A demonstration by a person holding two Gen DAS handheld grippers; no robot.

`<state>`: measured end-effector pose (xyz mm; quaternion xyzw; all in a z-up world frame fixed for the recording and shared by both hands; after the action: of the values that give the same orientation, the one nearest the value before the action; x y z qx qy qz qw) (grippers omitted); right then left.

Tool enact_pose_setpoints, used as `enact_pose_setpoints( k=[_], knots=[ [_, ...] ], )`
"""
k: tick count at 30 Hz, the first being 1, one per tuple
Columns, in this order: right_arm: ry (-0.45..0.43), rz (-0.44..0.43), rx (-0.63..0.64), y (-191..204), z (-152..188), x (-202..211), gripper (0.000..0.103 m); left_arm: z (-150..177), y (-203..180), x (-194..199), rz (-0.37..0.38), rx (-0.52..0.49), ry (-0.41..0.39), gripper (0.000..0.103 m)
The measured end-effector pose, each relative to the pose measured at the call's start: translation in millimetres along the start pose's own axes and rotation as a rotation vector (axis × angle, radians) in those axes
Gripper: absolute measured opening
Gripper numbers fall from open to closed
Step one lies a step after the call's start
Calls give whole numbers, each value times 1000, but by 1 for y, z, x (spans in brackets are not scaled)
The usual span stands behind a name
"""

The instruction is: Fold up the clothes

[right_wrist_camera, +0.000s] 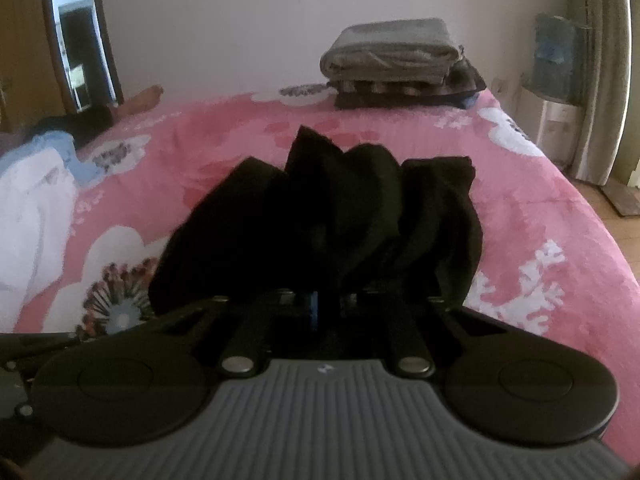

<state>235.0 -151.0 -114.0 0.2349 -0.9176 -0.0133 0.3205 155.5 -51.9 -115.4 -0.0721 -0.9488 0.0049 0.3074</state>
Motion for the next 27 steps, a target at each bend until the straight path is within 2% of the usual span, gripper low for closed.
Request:
enact_pose_setpoints(
  k=[8, 15, 18, 27],
  knots=[
    [-45, -50, -67, 3, -5, 47, 6, -12, -3, 57, 58, 3, -70, 7],
    [-43, -118, -76, 23, 8, 106, 5, -6, -4, 119, 133, 20, -77, 7],
    [-28, -151, -85, 32, 19, 131, 5, 2, -6, 146, 193, 11, -62, 7],
    [42, -209, -133, 47, 73, 205, 5, 34, 4, 200, 433, 30, 54, 7]
  ],
)
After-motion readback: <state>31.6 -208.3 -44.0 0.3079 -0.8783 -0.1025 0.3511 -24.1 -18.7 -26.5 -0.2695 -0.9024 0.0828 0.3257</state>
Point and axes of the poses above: each gripper's, at about its wrist camera, not at the fingertips, and x roughly against the way its jaws point, y to its left, z to its underside, the point moved 4 cm from there along -x, roughly the way its jaws point, and after that the axes turned 4 degrees about -z, right-handed, at the moved point
